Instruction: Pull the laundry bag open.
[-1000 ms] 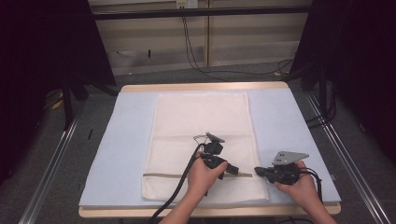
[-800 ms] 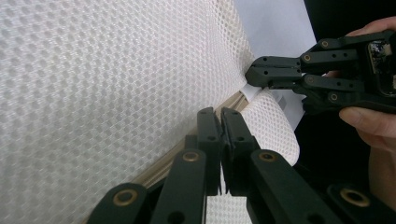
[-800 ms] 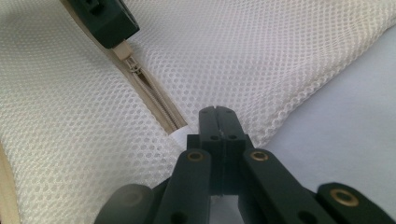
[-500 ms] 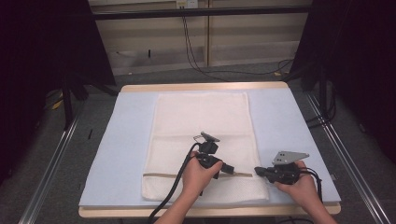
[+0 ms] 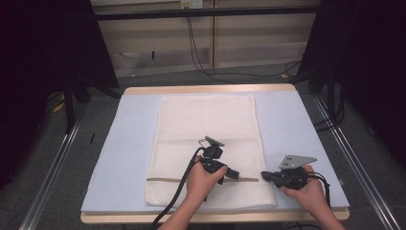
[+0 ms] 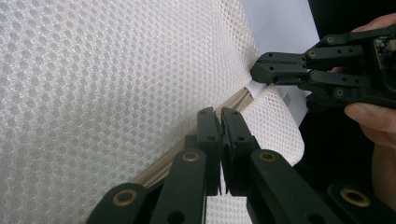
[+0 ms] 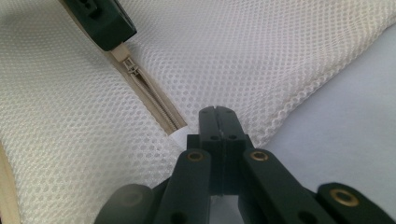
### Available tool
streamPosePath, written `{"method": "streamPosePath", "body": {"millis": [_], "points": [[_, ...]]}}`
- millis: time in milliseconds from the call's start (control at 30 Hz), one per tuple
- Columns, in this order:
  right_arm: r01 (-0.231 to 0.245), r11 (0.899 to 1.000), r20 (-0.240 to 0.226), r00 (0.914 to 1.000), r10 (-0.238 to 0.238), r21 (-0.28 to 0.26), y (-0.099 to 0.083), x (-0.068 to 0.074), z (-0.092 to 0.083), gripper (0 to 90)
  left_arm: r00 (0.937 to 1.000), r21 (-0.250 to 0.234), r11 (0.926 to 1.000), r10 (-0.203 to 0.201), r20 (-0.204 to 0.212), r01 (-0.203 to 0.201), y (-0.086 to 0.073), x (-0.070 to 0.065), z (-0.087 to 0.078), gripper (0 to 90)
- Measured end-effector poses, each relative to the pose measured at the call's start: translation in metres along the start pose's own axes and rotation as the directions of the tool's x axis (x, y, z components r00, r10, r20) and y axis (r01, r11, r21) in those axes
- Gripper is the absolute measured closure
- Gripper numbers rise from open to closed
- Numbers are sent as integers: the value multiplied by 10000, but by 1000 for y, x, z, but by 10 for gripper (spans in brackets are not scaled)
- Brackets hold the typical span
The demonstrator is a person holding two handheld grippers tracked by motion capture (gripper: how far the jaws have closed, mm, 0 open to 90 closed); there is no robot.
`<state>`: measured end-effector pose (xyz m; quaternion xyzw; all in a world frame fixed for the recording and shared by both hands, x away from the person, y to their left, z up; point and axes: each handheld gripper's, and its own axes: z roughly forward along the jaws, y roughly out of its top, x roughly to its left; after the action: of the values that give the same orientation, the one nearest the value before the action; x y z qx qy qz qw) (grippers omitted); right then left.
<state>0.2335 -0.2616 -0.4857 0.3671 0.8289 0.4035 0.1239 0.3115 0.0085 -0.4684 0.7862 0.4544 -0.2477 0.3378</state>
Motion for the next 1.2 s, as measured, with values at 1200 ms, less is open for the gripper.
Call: {"method": "streamPosePath", "body": {"millis": [1200], "points": [[-30,10000,-5,10000,30,19,0,0,0,900,9993,-162,9994,-312,205,315,-4,10,-11,875]]}}
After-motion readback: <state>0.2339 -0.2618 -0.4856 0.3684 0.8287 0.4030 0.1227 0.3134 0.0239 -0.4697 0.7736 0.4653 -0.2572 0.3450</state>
